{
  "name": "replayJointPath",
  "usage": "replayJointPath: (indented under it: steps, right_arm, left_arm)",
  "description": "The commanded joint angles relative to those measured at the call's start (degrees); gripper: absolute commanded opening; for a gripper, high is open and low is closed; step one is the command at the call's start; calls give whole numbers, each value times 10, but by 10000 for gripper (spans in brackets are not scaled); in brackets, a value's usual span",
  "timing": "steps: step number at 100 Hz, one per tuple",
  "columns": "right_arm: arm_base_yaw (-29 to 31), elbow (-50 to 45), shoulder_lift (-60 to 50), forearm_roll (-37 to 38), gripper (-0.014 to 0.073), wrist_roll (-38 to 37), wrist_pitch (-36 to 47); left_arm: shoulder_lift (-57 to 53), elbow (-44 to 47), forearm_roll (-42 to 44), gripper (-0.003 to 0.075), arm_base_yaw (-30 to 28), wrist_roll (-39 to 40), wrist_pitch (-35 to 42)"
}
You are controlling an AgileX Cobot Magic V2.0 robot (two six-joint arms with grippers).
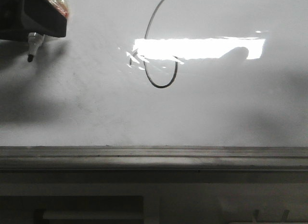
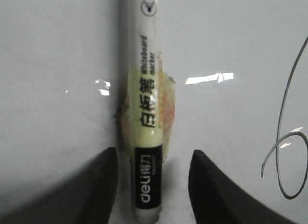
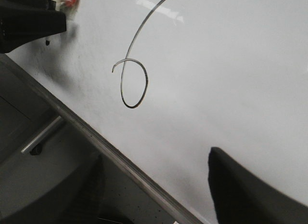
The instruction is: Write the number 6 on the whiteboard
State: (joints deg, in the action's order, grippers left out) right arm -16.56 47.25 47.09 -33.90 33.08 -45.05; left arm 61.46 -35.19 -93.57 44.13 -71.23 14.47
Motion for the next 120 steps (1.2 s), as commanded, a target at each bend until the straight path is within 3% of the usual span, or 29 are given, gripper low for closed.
replayJointPath:
  steps: [1,8,26,55,64,70,75,86,96,120]
  right_arm:
    - [5,14,-4,-19,416,0,32]
    - [5,14,-4,-19,416,0,32]
    - [5,14,-4,-15,416,0,32]
    - [5,14,-5,-15,416,0,32]
    - [5,8,-22,-20,367,6,50]
    - [5,-2,-44,-32,269,23,71]
    - [5,-14,-66,-35,169,33,89]
    - [5,-59,-123,-35,-74,48,143]
    - [5,-107,-182,-35,-65,51,202]
    - [5,-233,-313,-35,-65,61,301]
  left_arm:
    - [-9,-16,7,363,0,-5,30]
    - [-17,-16,7,395,0,-23,31]
    - [-64,-15,5,564,0,-65,30]
    - [-179,-14,-7,568,0,-149,29]
    - [-217,-6,-11,562,0,-171,28]
    - [-242,5,-11,529,0,-172,28]
    - [-268,19,-11,456,0,-178,27]
    - [-320,59,-10,216,0,-184,6]
    - [-362,98,-1,-24,0,-184,-19]
    - [-476,177,23,-20,0,-184,-38]
